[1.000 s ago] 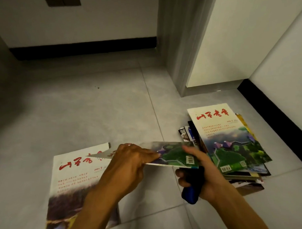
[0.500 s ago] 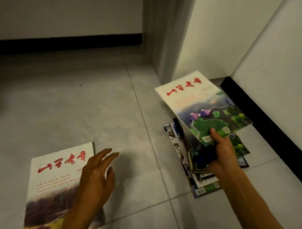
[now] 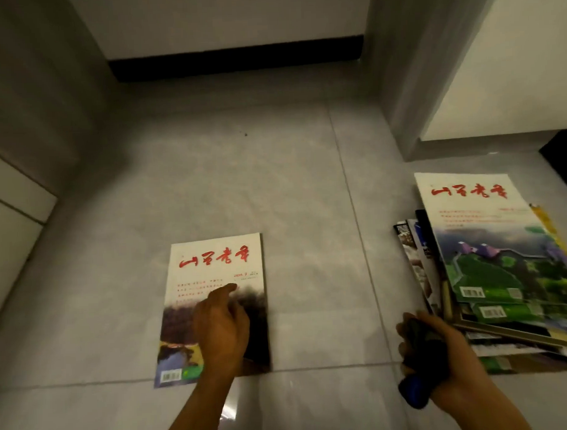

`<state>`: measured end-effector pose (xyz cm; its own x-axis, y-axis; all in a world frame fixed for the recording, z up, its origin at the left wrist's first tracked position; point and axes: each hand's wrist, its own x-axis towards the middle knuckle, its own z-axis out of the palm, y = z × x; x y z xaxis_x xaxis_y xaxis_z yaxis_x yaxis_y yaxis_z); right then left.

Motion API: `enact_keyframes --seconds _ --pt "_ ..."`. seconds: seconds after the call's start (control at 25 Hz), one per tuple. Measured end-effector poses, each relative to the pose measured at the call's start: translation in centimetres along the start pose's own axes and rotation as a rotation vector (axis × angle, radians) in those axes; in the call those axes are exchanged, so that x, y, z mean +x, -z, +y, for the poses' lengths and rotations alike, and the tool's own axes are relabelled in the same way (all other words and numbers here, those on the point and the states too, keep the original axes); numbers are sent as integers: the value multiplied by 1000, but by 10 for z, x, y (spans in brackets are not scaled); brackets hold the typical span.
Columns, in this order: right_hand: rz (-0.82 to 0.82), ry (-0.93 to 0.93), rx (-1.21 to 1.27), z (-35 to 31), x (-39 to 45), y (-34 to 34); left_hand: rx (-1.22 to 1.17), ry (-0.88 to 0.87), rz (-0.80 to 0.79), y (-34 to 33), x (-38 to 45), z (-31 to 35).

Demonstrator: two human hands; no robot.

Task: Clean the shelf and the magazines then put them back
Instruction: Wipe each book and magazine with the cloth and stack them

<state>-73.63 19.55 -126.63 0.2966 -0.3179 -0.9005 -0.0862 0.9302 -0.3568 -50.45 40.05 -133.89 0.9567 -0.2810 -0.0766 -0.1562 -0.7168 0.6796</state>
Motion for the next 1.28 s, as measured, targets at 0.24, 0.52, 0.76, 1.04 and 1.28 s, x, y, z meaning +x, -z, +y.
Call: enact_keyframes --seconds 0.24,0.52,0.76,1.04,1.28 --pt "-117 -163 -35 66 17 -60 366 576 -57 57 21 -73" --pt "-91 -102 -12 71 22 -63 305 411 156 49 15 -83" --pt "-58 -86 -33 77 22 -60 243 371 128 52 9 -72" --pt "-100 69 -234 75 26 -60 -455 308 -48 47 -4 -25" --pt "-10 929 -565 8 14 -67 -567 389 -475 -27 -46 29"
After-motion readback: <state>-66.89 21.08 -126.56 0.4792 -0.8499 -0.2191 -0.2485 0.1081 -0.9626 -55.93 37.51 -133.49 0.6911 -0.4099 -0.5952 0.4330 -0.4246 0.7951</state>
